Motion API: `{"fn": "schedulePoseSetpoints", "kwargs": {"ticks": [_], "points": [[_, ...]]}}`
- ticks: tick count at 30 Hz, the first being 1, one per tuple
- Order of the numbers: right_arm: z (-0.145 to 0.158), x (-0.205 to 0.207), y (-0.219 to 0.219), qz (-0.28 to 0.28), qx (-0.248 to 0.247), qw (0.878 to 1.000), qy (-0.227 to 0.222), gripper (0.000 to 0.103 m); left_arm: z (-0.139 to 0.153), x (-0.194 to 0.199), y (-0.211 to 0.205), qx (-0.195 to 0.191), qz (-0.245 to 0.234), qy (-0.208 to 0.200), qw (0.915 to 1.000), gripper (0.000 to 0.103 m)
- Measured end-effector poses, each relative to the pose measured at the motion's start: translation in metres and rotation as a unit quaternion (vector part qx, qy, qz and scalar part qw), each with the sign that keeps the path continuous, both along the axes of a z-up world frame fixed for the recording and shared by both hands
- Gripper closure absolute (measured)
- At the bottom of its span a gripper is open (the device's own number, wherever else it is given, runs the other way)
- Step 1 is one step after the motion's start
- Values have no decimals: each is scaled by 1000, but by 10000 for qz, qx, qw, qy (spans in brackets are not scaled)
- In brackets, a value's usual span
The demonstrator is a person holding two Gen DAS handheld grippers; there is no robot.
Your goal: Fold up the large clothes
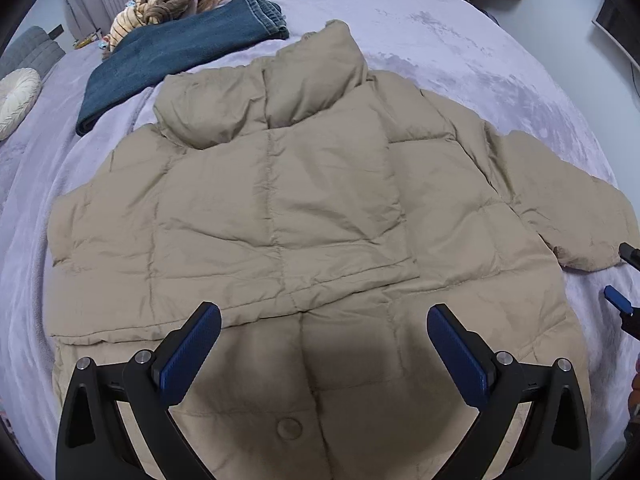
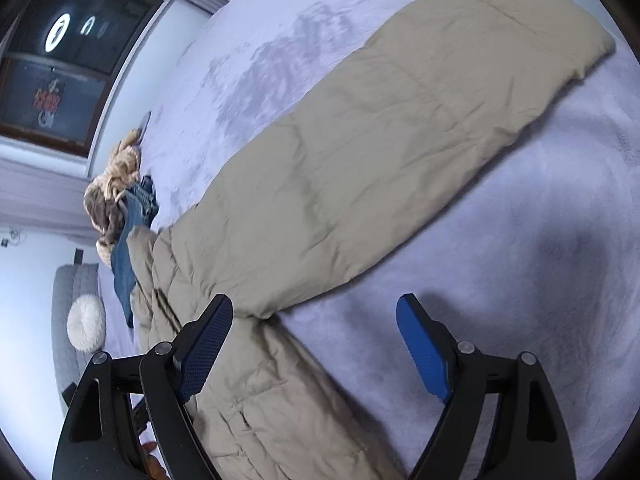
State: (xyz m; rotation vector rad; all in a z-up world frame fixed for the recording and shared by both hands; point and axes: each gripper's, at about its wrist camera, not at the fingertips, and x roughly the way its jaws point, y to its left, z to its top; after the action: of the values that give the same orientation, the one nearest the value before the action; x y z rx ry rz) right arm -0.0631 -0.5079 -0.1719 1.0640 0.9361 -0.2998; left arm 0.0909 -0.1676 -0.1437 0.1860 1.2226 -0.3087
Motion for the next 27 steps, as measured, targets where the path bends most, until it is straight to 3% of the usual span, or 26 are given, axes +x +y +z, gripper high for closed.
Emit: {"fn": "schedulePoseSetpoints", "kwargs": {"ticks": [8,9,16,27], "points": [[-15,-16,-62,-896,186,9952,-340,13,-8,-9,-30,295,-23,51,9995,0],[-17,-17,-67,-957,225,9944,-385,0,-8,-9,-33,332,-22,46,9994,0],[-32,-6,-97,-1316,716,9866,-648,0,-5,-5,-42,316,41,6,9995,0],[-43,17,-133,-1846,1465,9612,-1436,0,0,7,-25,252,293,-83,9992,0]]}}
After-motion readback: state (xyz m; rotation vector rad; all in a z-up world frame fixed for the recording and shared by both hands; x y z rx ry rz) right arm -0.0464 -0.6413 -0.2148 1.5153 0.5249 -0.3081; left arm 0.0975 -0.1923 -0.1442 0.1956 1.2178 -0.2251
